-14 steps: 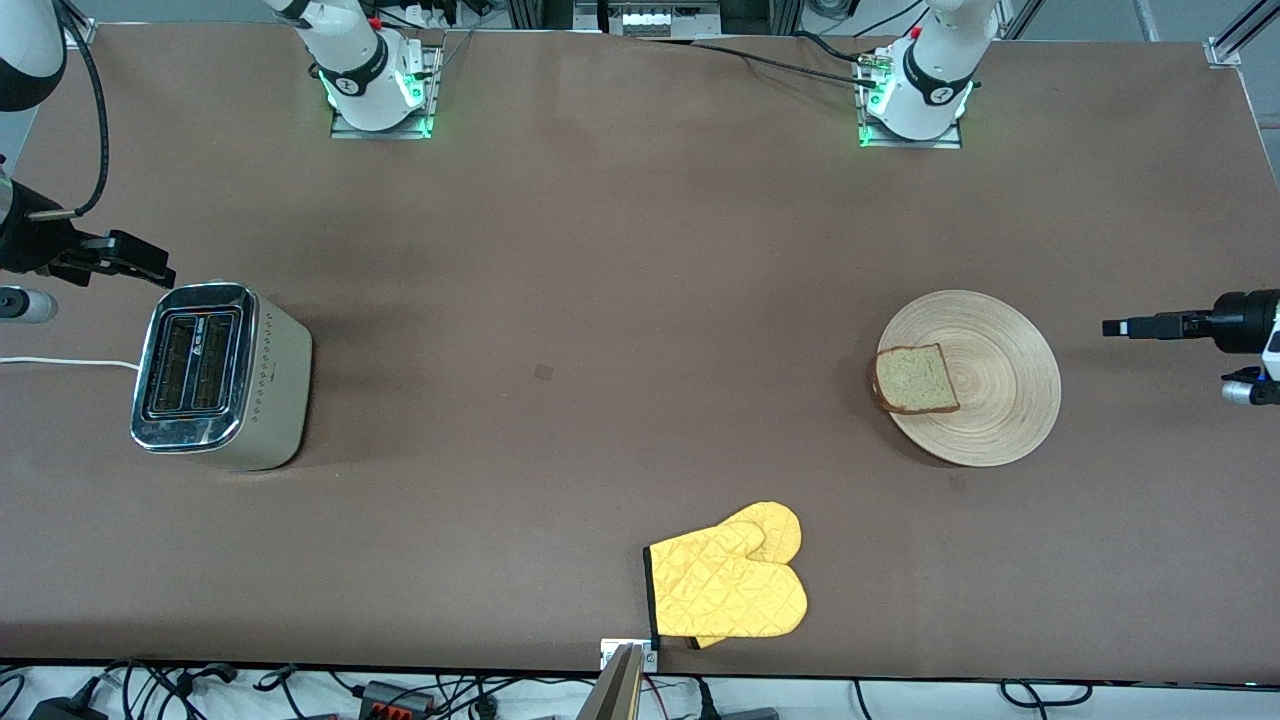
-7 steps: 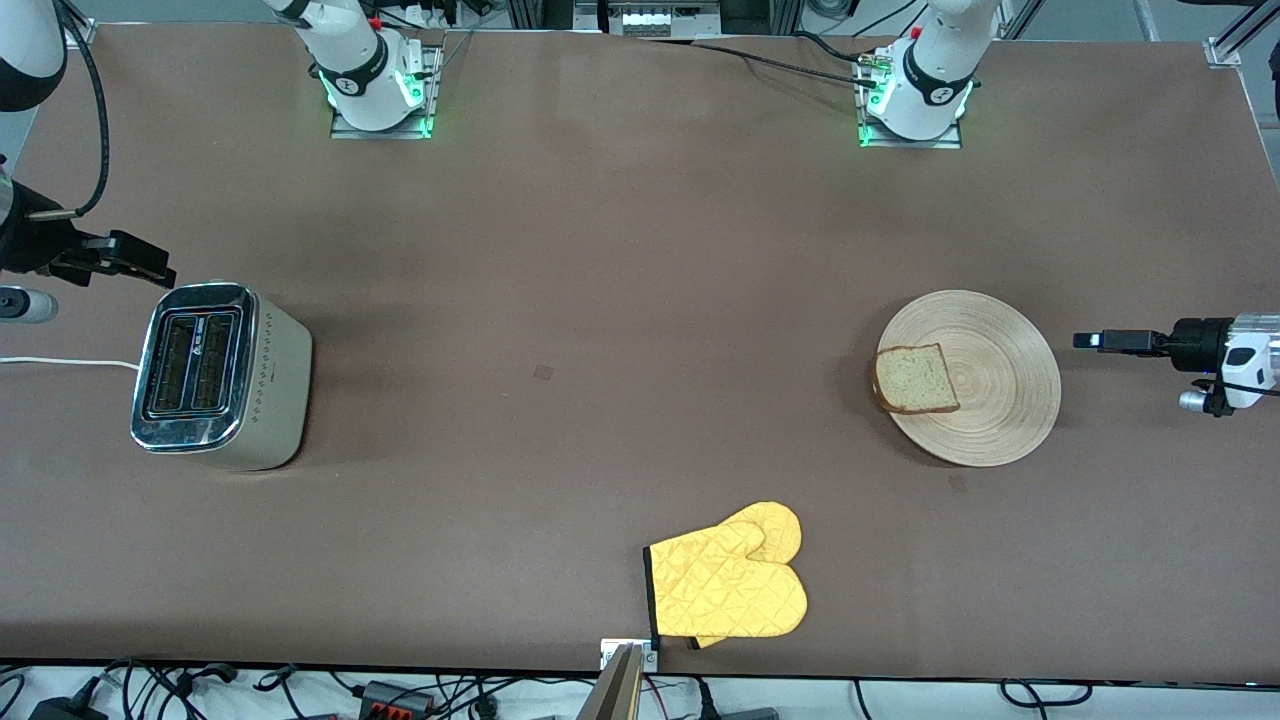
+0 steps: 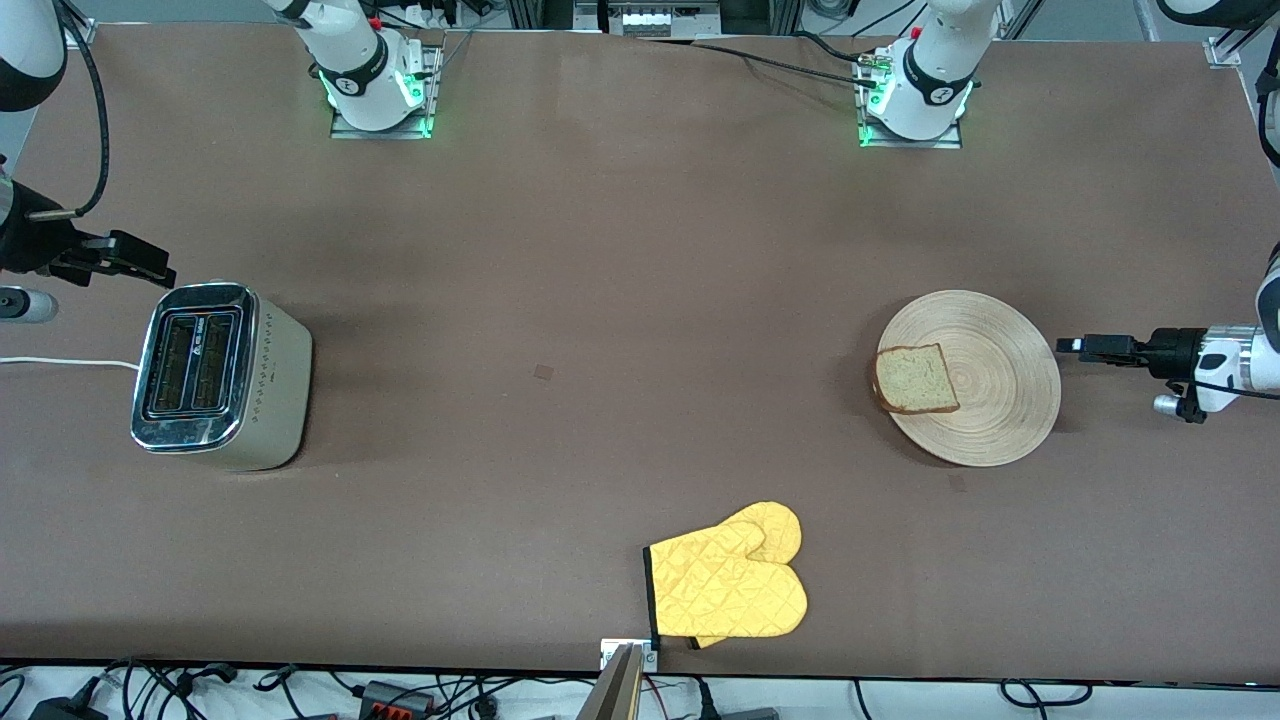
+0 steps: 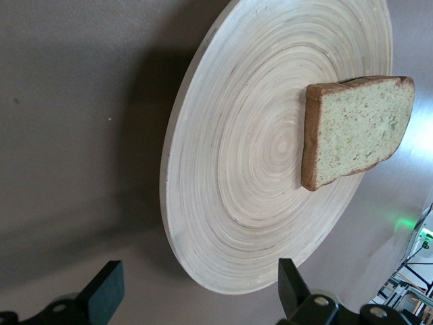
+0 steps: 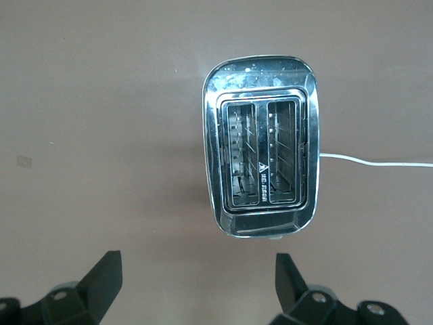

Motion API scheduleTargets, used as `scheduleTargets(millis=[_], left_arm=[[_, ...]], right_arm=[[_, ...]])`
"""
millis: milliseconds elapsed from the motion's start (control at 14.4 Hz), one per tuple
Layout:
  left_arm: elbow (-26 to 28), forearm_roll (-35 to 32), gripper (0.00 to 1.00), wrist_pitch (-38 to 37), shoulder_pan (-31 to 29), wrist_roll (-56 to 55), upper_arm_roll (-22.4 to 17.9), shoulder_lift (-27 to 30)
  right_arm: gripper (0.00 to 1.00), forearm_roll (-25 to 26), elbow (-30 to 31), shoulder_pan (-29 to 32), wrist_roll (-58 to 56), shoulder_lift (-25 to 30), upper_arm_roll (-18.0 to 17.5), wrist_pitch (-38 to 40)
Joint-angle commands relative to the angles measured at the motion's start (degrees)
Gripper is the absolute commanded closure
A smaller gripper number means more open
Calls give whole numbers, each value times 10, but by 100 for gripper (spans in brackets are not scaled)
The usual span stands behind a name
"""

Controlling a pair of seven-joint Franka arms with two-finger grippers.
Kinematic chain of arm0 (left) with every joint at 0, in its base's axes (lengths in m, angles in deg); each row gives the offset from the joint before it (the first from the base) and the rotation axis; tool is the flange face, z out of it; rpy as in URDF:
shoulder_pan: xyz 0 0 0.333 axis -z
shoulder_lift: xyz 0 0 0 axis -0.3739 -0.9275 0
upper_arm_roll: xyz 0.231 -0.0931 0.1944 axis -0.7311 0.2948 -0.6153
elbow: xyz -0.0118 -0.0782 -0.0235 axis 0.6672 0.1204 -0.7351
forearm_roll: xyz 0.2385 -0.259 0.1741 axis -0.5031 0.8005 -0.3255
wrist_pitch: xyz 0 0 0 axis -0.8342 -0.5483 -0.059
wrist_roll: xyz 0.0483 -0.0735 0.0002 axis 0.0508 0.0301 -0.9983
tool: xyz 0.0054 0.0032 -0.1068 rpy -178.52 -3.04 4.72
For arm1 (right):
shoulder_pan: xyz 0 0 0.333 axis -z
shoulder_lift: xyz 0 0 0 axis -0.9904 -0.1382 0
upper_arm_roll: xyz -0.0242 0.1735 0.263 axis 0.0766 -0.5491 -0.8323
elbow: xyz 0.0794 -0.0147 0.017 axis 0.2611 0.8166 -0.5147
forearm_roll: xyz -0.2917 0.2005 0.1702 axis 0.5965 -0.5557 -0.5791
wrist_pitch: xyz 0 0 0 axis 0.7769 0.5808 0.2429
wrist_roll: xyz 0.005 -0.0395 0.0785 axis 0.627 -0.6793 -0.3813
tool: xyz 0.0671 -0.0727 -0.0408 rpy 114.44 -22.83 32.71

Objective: Move plate and put bread in toaster
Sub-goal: 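Lower the left gripper to the wooden plate rim and grasp it, then slide the plate toward the toaster with the left gripper while the right gripper approaches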

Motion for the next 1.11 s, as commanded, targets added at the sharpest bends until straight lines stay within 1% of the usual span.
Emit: scheduleTargets(millis=[0,278,347,486,763,833,902,1041], left_arm=[[10,24,0,15,2,19,7,-8],[10,40,1,22,3,19,8,-27],[10,48,2,23,3,21,8,-30],[8,50,9,24,6,23,8,-31],[6,43,38,23,7,23,8,-36],[5,46,43,21,5,23,8,-39],[4,46,55,21,5,23,8,-40],[4,47,63,17,1,24,8,-39]], right_arm=[[0,-8,13,2,-2,11,-2,-6],[0,-8,13,2,-2,10,-2,-7],[0,-8,13,1,-2,10,-2,-6],[0,-8,14,1,-2,9,-2,-7],[0,-8,14,2,-2,9,-2,-6],[0,-8,14,2,-2,9,-2,-6],[0,-8,13,2,-2,9,-2,-7],[0,-9,14,2,-2,9,-2,-11]])
